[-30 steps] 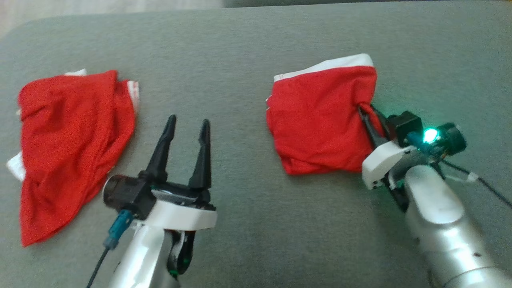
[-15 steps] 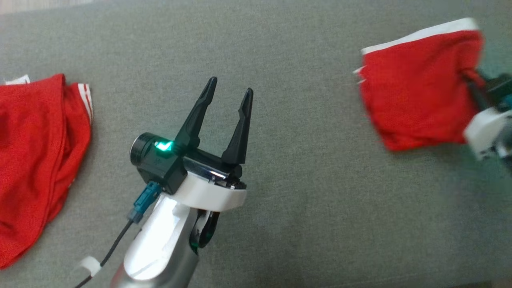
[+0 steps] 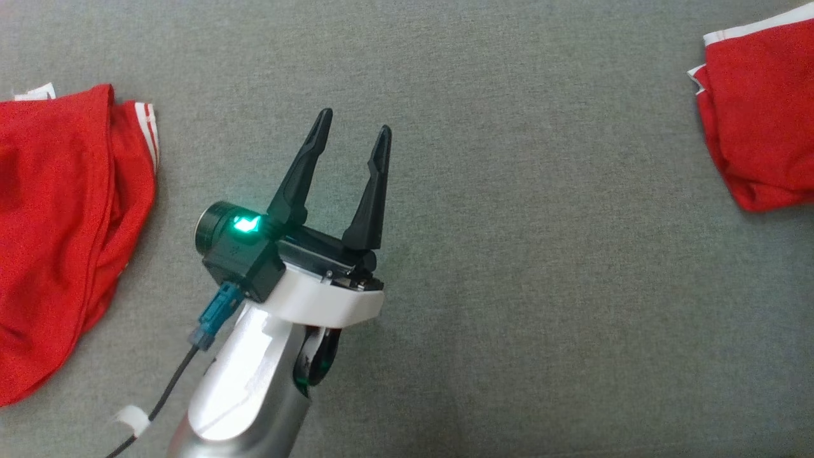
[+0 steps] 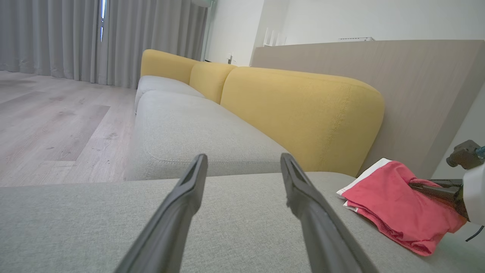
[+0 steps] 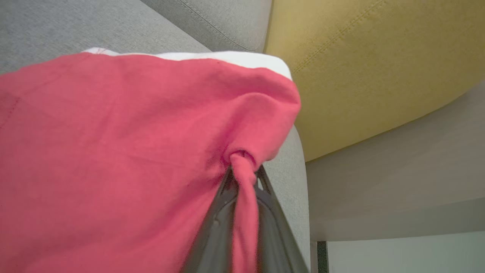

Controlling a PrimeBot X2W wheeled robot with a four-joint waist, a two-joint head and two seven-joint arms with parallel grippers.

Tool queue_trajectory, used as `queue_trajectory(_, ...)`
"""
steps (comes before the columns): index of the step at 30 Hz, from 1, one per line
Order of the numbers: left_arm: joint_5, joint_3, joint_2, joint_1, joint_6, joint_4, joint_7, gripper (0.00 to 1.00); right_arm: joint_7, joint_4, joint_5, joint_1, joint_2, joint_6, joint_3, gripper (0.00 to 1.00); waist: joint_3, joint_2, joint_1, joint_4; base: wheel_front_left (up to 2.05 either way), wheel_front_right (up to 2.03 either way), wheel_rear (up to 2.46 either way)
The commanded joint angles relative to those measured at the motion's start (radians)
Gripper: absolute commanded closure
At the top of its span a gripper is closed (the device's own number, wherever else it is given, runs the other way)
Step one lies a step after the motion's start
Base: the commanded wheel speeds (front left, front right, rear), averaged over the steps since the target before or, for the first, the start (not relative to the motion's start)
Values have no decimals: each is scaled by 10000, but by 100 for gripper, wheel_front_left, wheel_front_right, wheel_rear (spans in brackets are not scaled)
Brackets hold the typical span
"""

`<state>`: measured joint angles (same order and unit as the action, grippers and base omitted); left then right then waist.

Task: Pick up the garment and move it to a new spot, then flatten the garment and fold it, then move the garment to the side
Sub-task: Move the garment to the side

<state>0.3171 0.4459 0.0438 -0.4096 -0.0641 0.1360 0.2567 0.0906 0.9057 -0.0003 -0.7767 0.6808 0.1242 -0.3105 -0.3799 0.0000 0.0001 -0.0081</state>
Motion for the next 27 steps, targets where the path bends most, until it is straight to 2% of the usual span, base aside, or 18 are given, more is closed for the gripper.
queue_trajectory(1, -49, -371, 64, -310, -53, -361, 51, 0, 28, -153, 16, -67, 444, 65, 9, 100, 0, 0, -1, 2, 0, 0, 0)
queue_trajectory(2, -63, -426, 64, -294, -73, -351, 51, 0, 76, -100, -37, -100, 414, 65, 251, 100, -3, 0, -1, 9, 0, 0, 0)
queue_trajectory(3, -68, -453, 64, -284, -82, -341, 51, 0, 115, -85, -51, -101, 357, 65, 371, 27, 9, 0, -1, 9, 0, 0, 0)
queue_trajectory(4, -69, -487, 64, -272, -88, -330, 51, 0, 142, -72, -62, -112, 293, 65, 521, 0, 30, 0, -1, 5, 0, 0, 0)
queue_trajectory(11, -73, -768, 64, -107, -77, -291, 51, 0, 306, -237, -547, -134, -27, 65, 1256, 0, 366, 0, -1, -38, 0, 0, 0)
queue_trajectory(18, -163, -1562, 64, 474, 13, -334, 51, 0, 639, -1485, -642, -49, -1530, 65, 2112, 0, 1311, 0, -1, -109, 0, 0, 0)
queue_trajectory(27, -302, -2594, 64, 1464, -6, -482, 51, 0, 655, -3860, -82, 907, -3698, 65, 2454, 0, 2462, 0, -1, -42, 0, 0, 0)
